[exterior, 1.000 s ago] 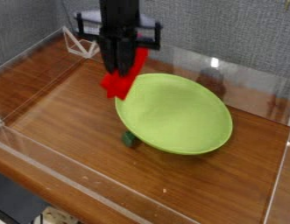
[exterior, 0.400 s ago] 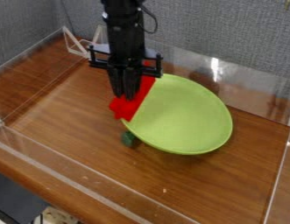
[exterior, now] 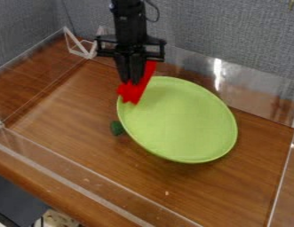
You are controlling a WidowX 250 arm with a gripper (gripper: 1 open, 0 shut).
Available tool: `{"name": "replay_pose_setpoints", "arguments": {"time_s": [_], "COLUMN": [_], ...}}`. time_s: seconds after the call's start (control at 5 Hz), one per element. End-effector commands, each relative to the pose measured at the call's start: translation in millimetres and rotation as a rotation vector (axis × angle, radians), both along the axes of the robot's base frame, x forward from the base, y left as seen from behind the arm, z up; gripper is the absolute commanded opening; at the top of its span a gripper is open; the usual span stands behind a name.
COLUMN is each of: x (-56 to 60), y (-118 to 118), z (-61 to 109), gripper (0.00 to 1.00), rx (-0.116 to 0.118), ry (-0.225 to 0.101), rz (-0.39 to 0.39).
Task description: Put the red object on the green plate
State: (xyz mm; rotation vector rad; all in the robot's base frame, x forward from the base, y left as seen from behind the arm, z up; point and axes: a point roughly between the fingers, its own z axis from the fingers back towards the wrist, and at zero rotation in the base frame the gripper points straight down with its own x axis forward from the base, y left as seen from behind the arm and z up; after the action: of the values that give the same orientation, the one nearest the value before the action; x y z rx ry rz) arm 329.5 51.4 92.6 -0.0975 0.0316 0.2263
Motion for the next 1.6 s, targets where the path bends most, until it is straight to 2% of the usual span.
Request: {"name": "replay_pose_setpoints", "arguments": {"time_s": [0.0,0.2,0.4,0.6,0.8,1.0,1.2,1.4], "x": [3.6,-5.0,-6.6,-7.8,-7.3,0.2,2.8,-6.6], "y": [2,-9,-1,12,21,14,1,-10], "z": [7.7,-1.4,-7.6,3.2,5.2,9.0,14.2,34.8], "gripper": [0.0,0.0,1.0,0.0,0.0,0.0,0.0,0.0], "rx": [0.017,0.023,0.002,0.006,0.0,-0.01,-0.021,-0.017], "ry": [-0.064,-0.066,-0.06,-0.079,-0.081,-0.077,-0.076,-0.088], "rz": [0.021,0.009,-0.072,-0.153,-0.222,-0.255,-0.299,-0.293]}}
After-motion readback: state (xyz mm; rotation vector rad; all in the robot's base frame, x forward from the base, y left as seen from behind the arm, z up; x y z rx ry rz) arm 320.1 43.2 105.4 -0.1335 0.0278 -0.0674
